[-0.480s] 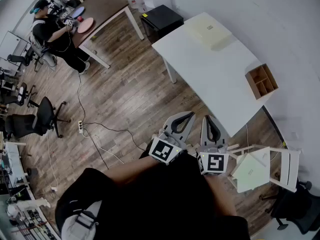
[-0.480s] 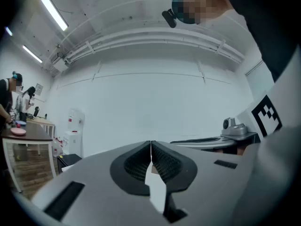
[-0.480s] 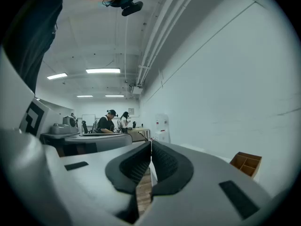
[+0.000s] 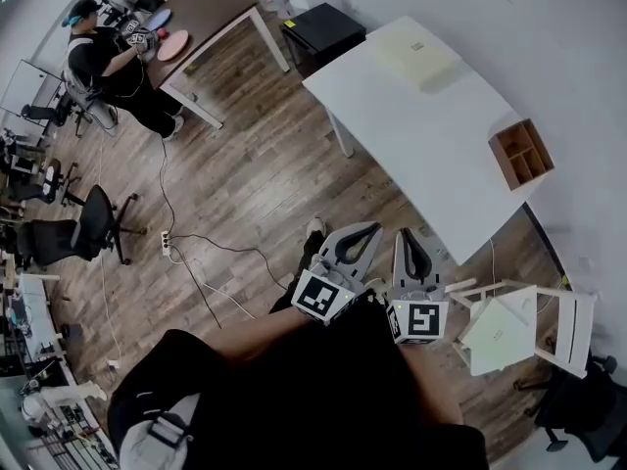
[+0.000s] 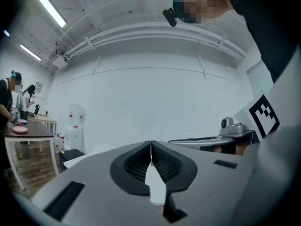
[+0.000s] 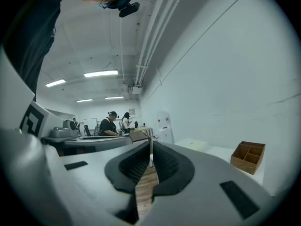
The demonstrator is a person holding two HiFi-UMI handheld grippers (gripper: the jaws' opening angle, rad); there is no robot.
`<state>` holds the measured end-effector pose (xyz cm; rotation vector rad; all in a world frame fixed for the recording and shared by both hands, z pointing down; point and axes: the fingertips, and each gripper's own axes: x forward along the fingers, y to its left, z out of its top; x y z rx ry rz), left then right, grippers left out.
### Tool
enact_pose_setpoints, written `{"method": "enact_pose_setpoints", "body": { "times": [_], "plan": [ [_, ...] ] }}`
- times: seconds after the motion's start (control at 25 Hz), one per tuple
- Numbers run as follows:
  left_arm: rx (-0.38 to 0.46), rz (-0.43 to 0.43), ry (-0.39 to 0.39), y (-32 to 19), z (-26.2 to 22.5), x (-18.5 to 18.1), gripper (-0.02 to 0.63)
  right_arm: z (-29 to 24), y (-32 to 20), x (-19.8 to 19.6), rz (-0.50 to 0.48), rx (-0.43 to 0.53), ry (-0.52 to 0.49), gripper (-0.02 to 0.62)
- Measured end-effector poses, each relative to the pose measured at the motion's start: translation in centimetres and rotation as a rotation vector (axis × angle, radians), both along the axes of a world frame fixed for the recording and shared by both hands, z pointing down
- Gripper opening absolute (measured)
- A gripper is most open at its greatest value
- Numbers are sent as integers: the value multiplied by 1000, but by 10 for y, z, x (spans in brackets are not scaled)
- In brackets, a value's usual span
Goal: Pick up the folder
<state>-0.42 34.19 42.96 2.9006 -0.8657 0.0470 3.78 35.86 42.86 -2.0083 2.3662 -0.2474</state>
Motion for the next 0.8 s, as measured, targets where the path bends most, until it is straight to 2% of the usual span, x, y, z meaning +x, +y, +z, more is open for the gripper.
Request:
{"method": "enact_pose_setpoints", "body": {
  "times": [0.2,0.4,0.52,0.8],
  "plan": [
    [-19,0,8,-13,5,-7,15,13,-11,-6,1,-44,7,38],
    [-28,3,14,-32,10,-17,15,15,-33,-17,-8,-40,5,38],
    [-42,-24,25,-56,10,-36,15,19,-55,-31,-29,-44,-12,38],
    [-65,-81,62,-128,13,-92,15,22,-127,-89,-102,-66,30,38]
  ]
}}
